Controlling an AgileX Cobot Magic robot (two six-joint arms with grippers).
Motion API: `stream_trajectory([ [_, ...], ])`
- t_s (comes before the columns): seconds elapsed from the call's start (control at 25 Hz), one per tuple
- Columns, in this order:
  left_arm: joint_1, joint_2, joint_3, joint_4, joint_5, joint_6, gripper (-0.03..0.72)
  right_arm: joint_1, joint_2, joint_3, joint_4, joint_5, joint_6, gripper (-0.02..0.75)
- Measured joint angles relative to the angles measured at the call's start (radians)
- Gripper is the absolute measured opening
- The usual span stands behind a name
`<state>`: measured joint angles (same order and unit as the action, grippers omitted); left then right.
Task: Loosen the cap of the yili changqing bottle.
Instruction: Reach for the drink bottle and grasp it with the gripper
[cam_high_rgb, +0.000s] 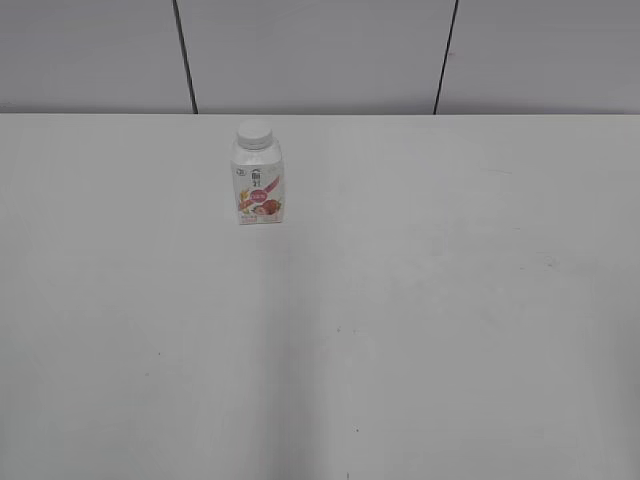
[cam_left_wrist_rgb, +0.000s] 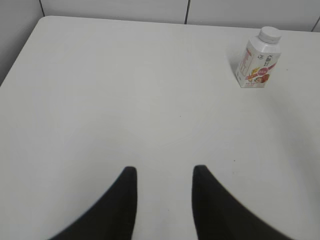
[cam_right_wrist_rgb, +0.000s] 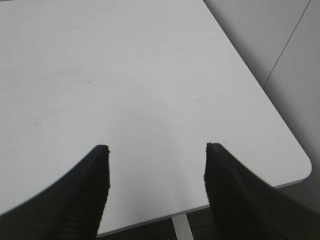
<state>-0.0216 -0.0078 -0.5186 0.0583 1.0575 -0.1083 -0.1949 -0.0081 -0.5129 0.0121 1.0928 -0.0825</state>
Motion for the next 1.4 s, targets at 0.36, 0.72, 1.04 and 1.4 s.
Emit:
stream_trajectory([
  [0.36,0.000,0.000,0.000,0.000,0.000,0.000,0.240,0.000,0.000,0.000,0.000,0.000,0.000,0.480],
  [0.72,0.000,0.022,-0.051,0.033,-0.111,0.006,0.251,0.000,0.000,0.000,0.000,0.000,0.000,0.480],
  [1.04,0.000,0.206,-0.057,0.035,-0.305,0.059,0.506,0.000,0.000,0.000,0.000,0.000,0.000,0.480],
  [1.4,0.000,0.424,-0.057,-0.021,-0.595,0.121,0.596,0.000,0.000,0.000,0.000,0.000,0.000,0.480],
])
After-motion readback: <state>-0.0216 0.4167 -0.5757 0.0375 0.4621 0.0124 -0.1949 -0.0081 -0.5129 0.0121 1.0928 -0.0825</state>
